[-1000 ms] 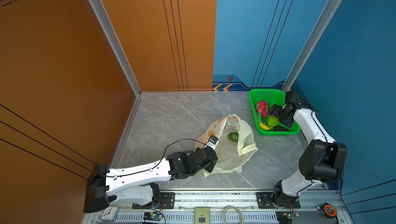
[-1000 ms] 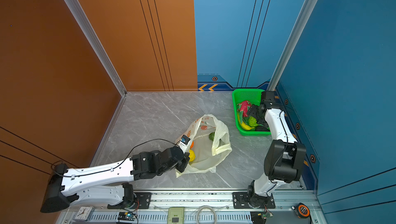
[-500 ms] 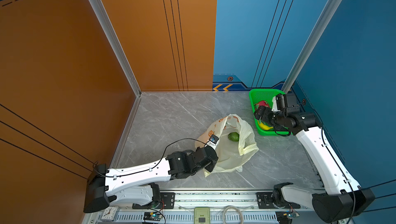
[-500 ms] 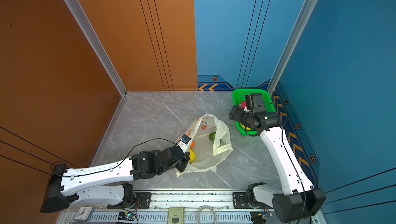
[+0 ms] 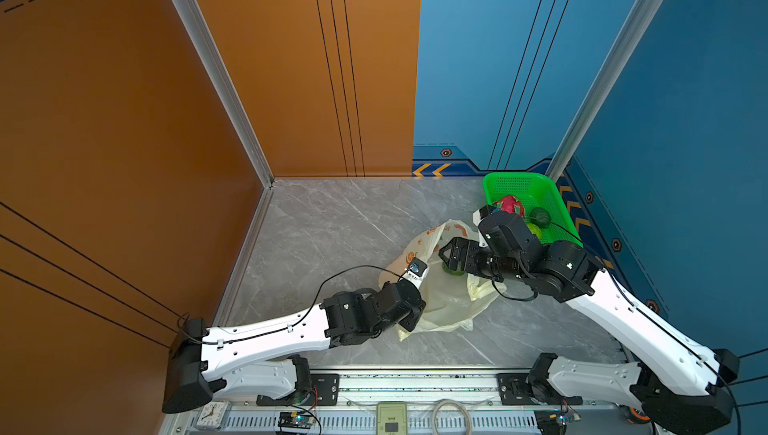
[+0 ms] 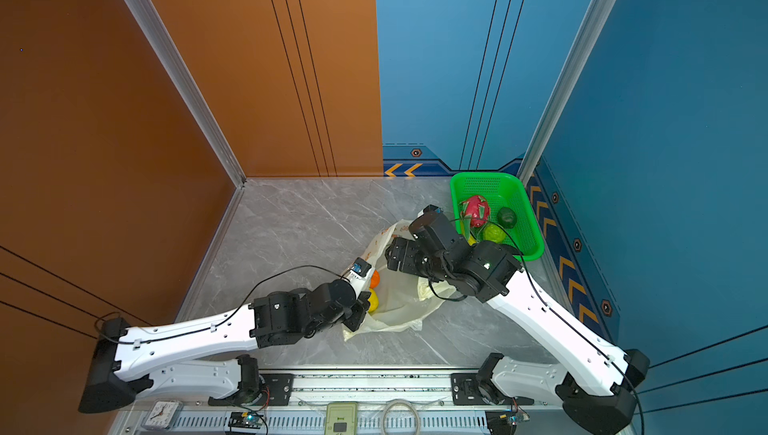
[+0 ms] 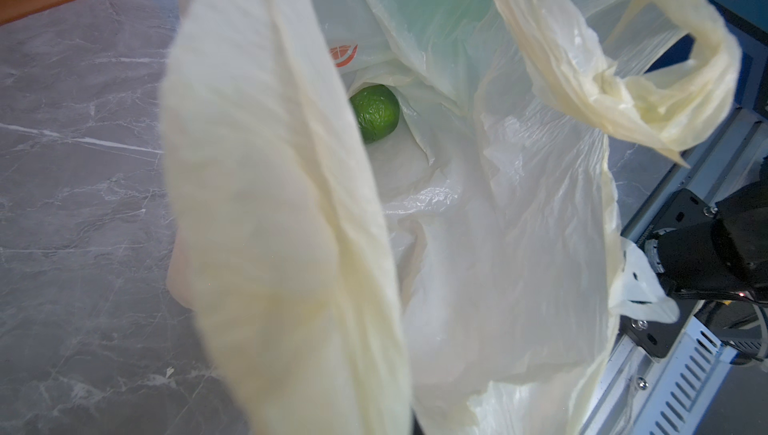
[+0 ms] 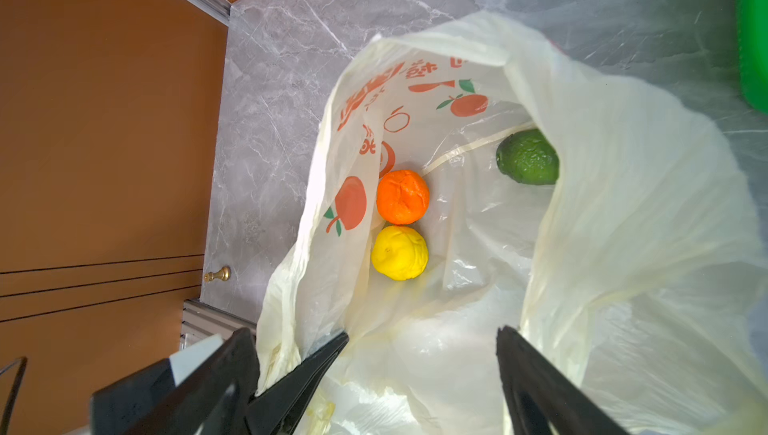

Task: Untie the knot of the plastic bag and take out the fruit
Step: 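Move the right gripper back over the bag opening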

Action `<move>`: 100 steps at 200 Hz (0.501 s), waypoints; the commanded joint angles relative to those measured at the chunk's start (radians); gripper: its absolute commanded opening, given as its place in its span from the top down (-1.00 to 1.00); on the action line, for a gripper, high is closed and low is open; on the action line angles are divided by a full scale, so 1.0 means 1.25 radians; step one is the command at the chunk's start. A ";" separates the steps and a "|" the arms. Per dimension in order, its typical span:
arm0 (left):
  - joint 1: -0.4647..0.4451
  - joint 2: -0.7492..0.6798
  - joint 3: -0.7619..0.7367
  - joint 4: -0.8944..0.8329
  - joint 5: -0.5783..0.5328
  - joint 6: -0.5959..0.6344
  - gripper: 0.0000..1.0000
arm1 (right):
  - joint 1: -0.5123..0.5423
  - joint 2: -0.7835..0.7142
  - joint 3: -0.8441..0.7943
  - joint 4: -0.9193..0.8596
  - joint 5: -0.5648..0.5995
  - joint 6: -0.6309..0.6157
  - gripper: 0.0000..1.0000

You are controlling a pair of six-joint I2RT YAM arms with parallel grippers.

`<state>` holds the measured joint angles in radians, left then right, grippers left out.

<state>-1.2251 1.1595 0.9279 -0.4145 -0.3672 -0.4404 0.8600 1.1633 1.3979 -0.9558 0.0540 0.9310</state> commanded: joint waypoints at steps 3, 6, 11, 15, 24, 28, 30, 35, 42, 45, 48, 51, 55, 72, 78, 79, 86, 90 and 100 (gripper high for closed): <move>-0.003 -0.006 0.019 0.000 -0.008 0.009 1.00 | 0.044 0.013 -0.048 0.016 0.057 0.083 -0.80; -0.002 -0.006 0.019 0.000 -0.008 0.009 1.00 | 0.049 0.013 -0.057 0.020 0.057 0.087 -0.80; -0.001 -0.007 0.019 0.000 -0.009 0.009 1.00 | 0.057 0.014 -0.068 0.028 0.057 0.095 -0.80; 0.000 -0.007 0.019 0.000 -0.009 0.009 1.00 | 0.062 0.015 -0.078 0.030 0.057 0.101 -0.79; 0.000 -0.007 0.019 0.000 -0.008 0.009 1.00 | 0.077 0.017 -0.095 0.036 0.060 0.111 -0.79; 0.000 -0.008 0.020 0.000 -0.008 0.009 1.00 | 0.083 0.019 -0.102 0.036 0.062 0.115 -0.79; 0.000 -0.008 0.020 0.000 -0.008 0.009 1.00 | 0.085 0.021 -0.106 0.037 0.062 0.116 -0.79; 0.000 -0.008 0.020 0.000 -0.009 0.008 1.00 | 0.091 0.023 -0.114 0.036 0.064 0.120 -0.79; 0.000 -0.010 0.020 0.000 -0.010 0.008 1.00 | 0.099 0.025 -0.129 0.037 0.070 0.123 -0.79; 0.000 -0.010 0.020 0.000 -0.010 0.008 1.00 | 0.102 0.025 -0.136 0.040 0.072 0.124 -0.79; -0.001 -0.010 0.020 0.000 -0.011 0.008 1.00 | 0.104 0.025 -0.143 0.044 0.071 0.125 -0.79; -0.001 -0.011 0.020 0.000 -0.010 0.008 1.00 | 0.106 0.025 -0.151 0.047 0.072 0.125 -0.78; 0.000 -0.011 0.020 0.000 -0.011 0.007 1.00 | 0.109 0.025 -0.160 0.053 0.071 0.124 -0.78; 0.000 -0.011 0.021 0.000 -0.010 0.005 1.00 | 0.118 0.039 -0.179 0.059 0.071 0.106 -0.78; 0.000 -0.011 0.021 -0.001 -0.008 0.005 1.00 | 0.122 0.050 -0.182 0.059 0.072 0.096 -0.78; -0.001 -0.011 0.021 0.000 -0.009 0.005 1.00 | 0.122 0.052 -0.182 0.059 0.072 0.095 -0.78; 0.001 -0.010 0.021 0.000 -0.008 0.006 1.00 | 0.124 0.063 -0.184 0.061 0.068 0.085 -0.78; 0.001 -0.010 0.021 0.000 -0.007 0.005 1.00 | 0.126 0.070 -0.187 0.065 0.064 0.080 -0.78; 0.001 -0.009 0.022 0.001 -0.006 0.005 1.00 | 0.127 0.088 -0.192 0.074 0.054 0.067 -0.78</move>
<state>-1.2251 1.1595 0.9279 -0.4145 -0.3672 -0.4408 1.0088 1.2282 1.1786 -0.8993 0.1097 1.0481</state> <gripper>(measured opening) 0.045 0.893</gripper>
